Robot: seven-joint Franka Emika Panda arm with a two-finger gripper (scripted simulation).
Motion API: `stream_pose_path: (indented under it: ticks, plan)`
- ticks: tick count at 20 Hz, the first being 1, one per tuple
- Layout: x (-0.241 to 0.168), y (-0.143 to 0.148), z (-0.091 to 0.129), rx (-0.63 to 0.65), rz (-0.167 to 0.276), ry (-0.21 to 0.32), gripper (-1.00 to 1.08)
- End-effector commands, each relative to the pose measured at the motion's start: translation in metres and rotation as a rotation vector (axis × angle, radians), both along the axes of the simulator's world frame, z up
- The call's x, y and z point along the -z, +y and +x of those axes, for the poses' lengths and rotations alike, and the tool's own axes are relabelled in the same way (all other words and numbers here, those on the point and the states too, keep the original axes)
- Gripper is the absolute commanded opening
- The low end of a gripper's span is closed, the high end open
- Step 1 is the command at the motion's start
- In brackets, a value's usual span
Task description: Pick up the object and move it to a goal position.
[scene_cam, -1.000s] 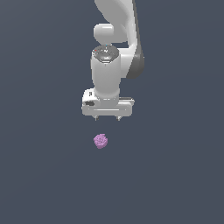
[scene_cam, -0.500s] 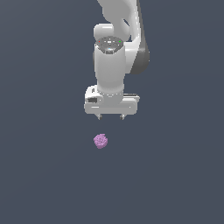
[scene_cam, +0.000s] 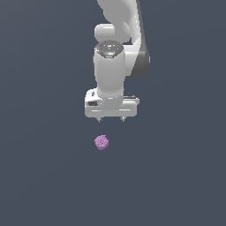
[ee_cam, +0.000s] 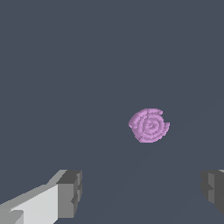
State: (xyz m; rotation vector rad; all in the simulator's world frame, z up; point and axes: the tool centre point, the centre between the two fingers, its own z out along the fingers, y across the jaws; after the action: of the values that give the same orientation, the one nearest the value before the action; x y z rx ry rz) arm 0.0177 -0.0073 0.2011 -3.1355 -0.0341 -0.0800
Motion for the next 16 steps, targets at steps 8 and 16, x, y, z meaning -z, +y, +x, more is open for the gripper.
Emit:
stream_pose_path:
  ticks: [8,16]
  plan:
    - [0.029,-0.015,0.01,-0.138,-0.012,0.015,1.0]
    - [0.069,-0.034,0.021,-0.324,-0.02,0.033,1.0]
